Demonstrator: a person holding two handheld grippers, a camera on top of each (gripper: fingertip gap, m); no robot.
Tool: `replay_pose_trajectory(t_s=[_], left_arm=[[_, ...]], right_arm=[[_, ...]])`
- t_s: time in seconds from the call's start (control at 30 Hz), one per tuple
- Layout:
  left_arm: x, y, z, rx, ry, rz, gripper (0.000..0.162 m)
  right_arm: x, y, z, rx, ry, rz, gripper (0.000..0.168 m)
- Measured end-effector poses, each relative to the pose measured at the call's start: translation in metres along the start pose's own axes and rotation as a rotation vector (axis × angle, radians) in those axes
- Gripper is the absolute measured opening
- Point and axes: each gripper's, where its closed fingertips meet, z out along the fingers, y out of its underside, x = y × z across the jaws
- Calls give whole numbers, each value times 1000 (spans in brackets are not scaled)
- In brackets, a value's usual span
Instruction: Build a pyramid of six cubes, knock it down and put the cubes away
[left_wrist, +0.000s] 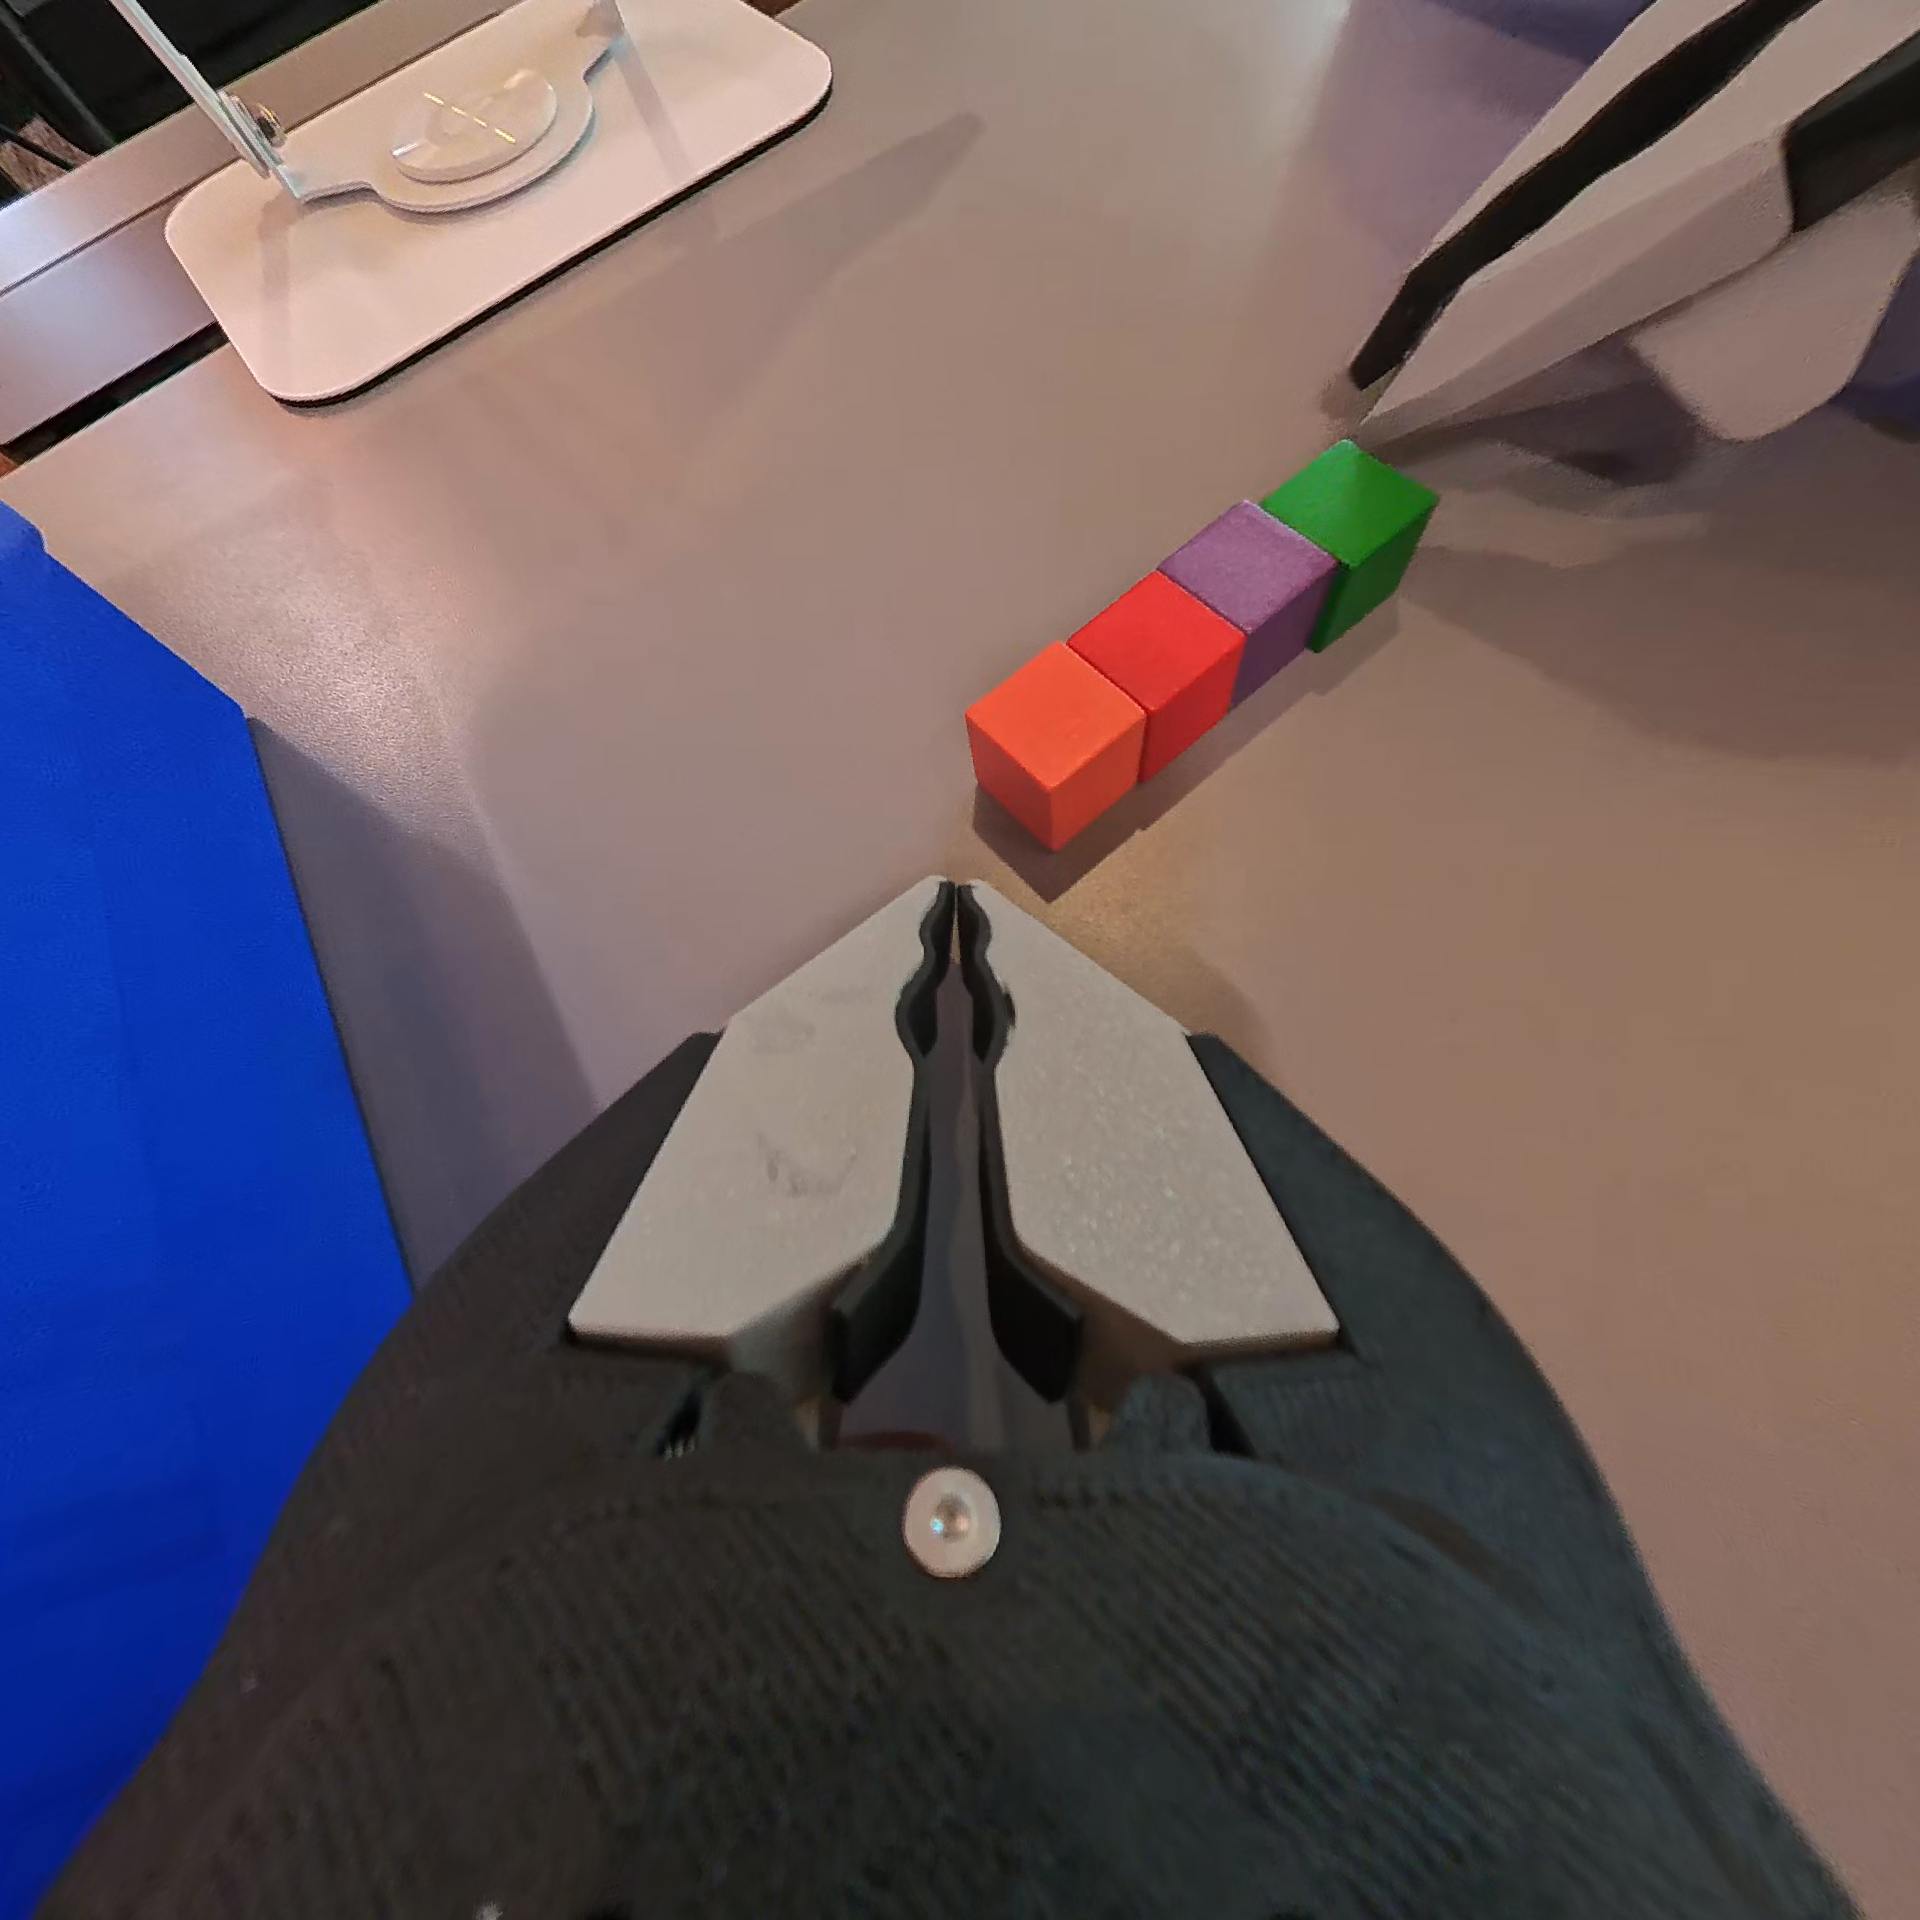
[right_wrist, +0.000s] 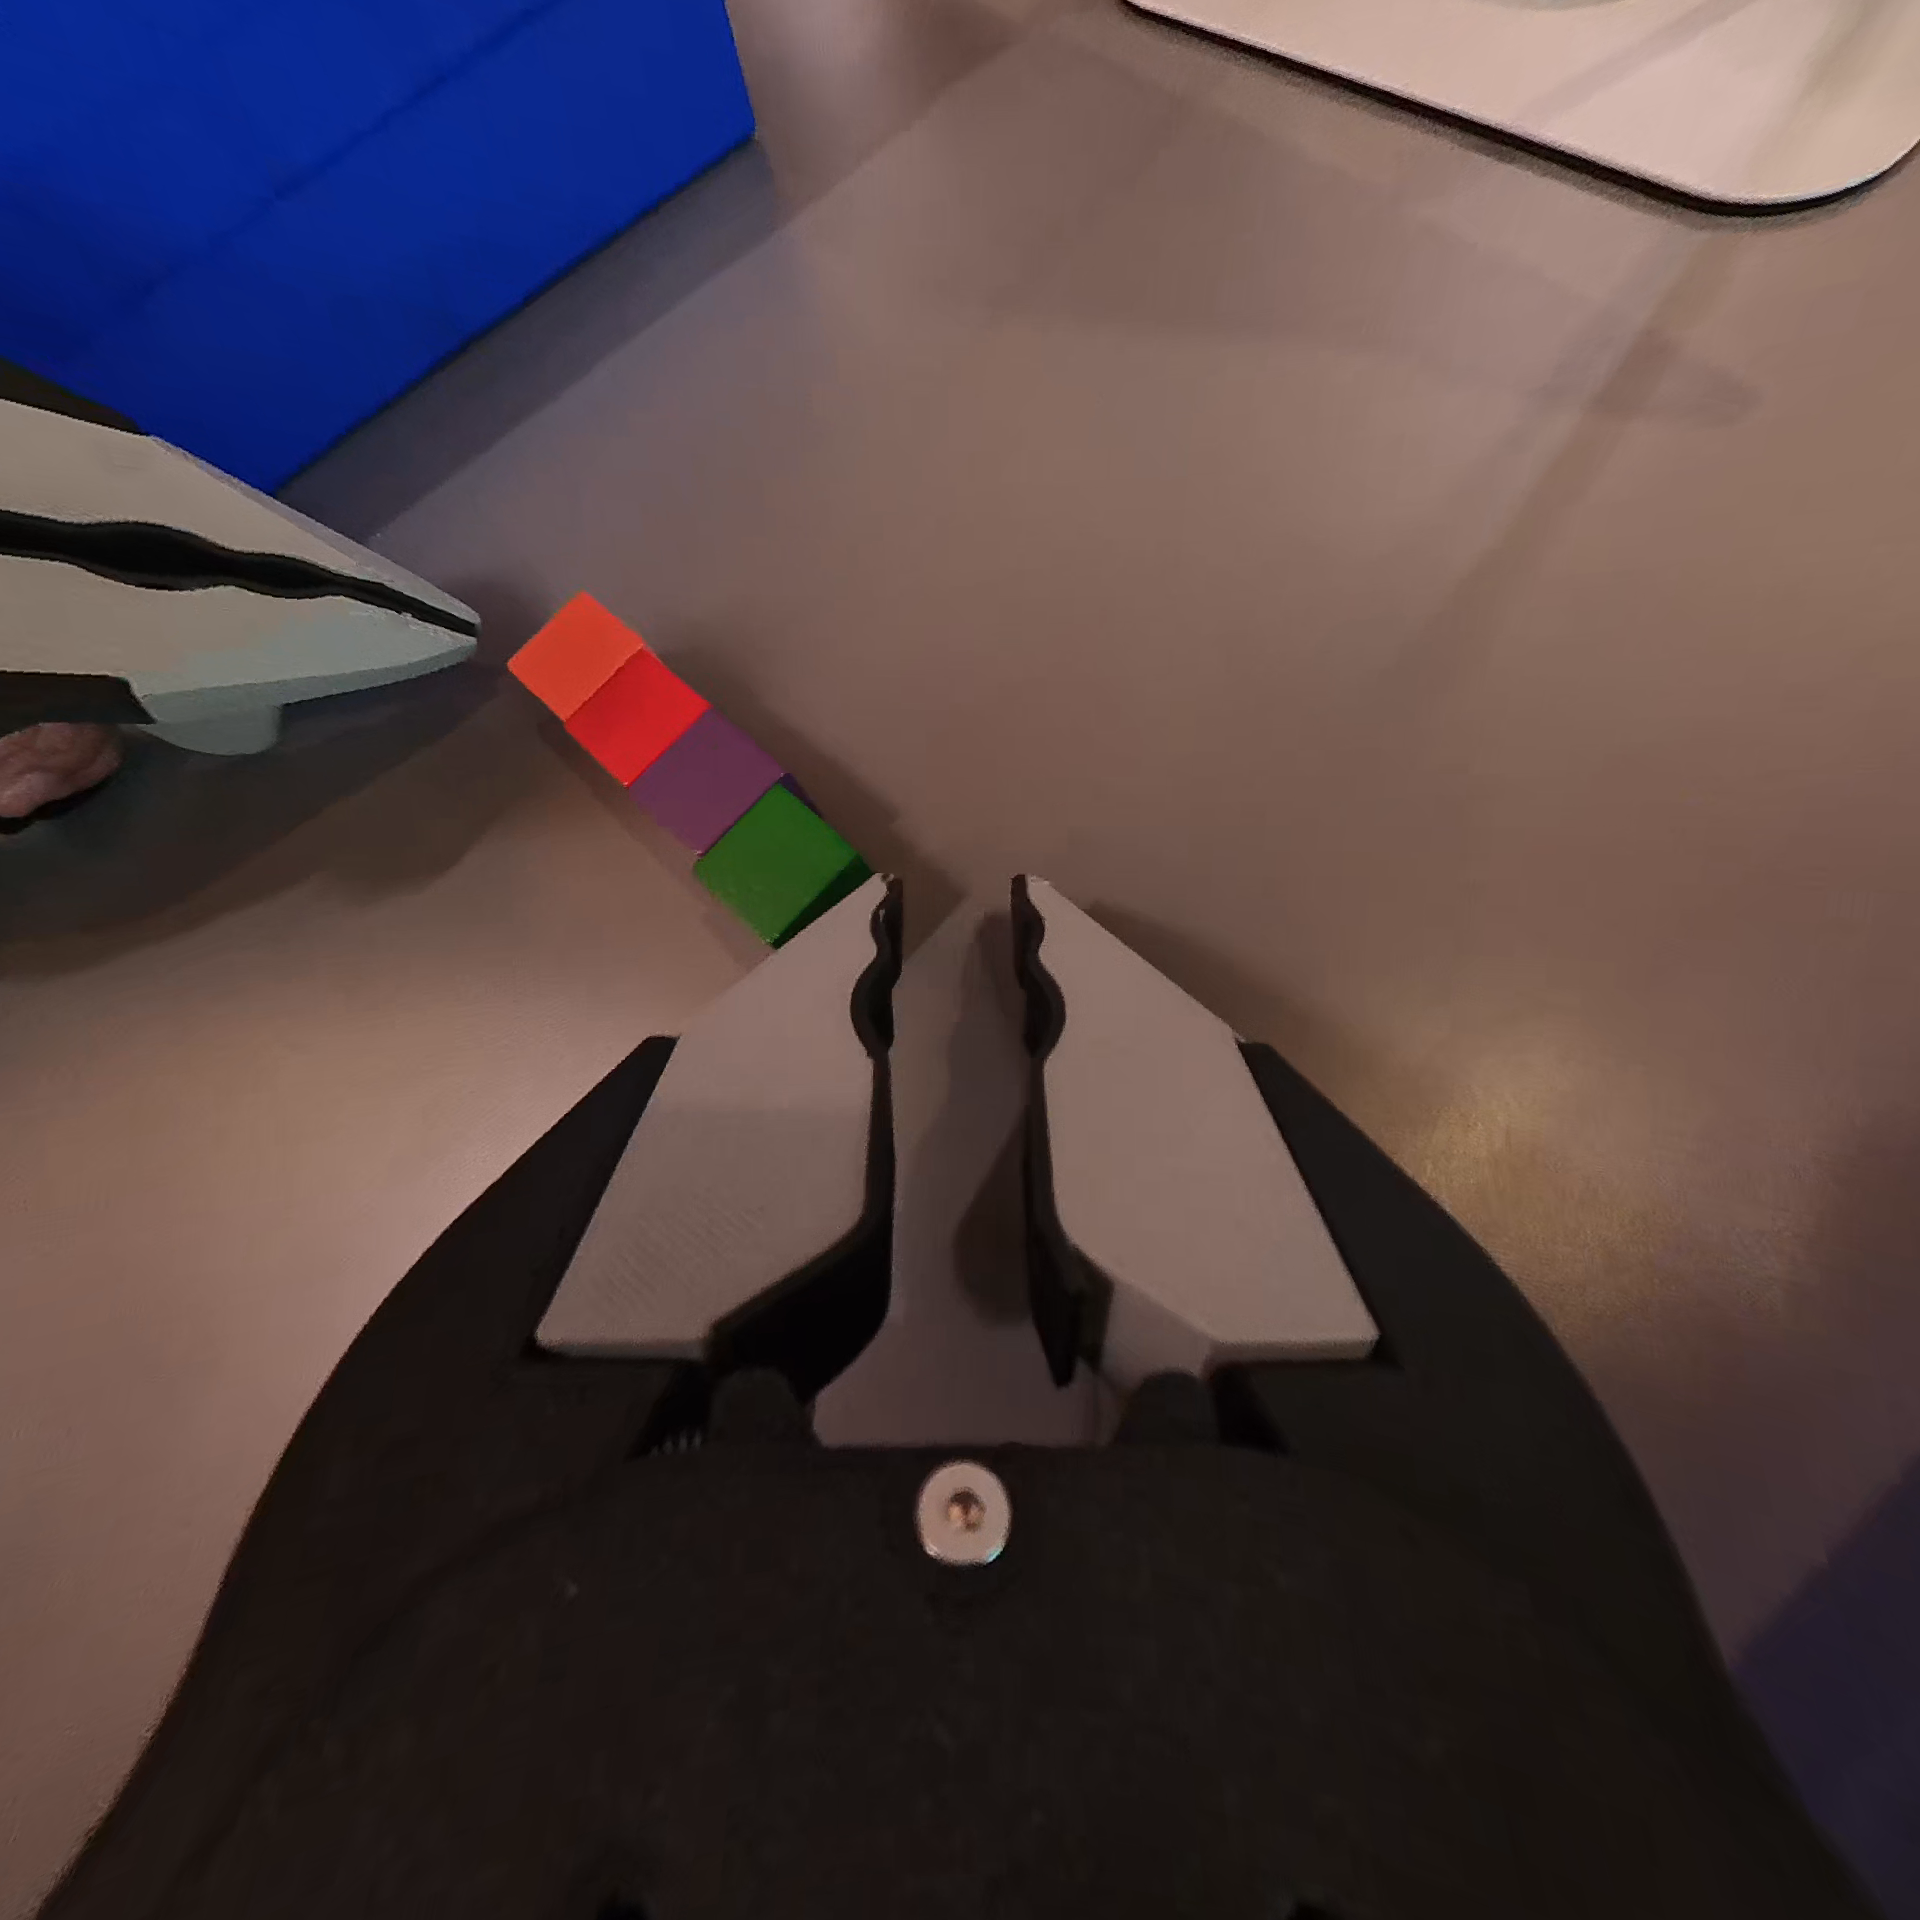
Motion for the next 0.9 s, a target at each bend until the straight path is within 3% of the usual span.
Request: replay_pose_trajectory(t_s=[0.17, 0.27, 0.47, 0.9], left_arm=[[0, -1, 0, 4, 1, -3, 0], [0, 0, 0, 1, 4, -2, 0], [0, 1, 0, -4, 9, -3, 0], [0, 1, -1, -1, 11, -6, 0]], right_arm=[[-5, -8, -9, 42, -1, -48, 17], [-23, -11, -8, 61, -88, -80, 15], [-39, 0, -3, -14, -107, -220, 14], [-40, -7, -4, 28, -110, -225, 14]])
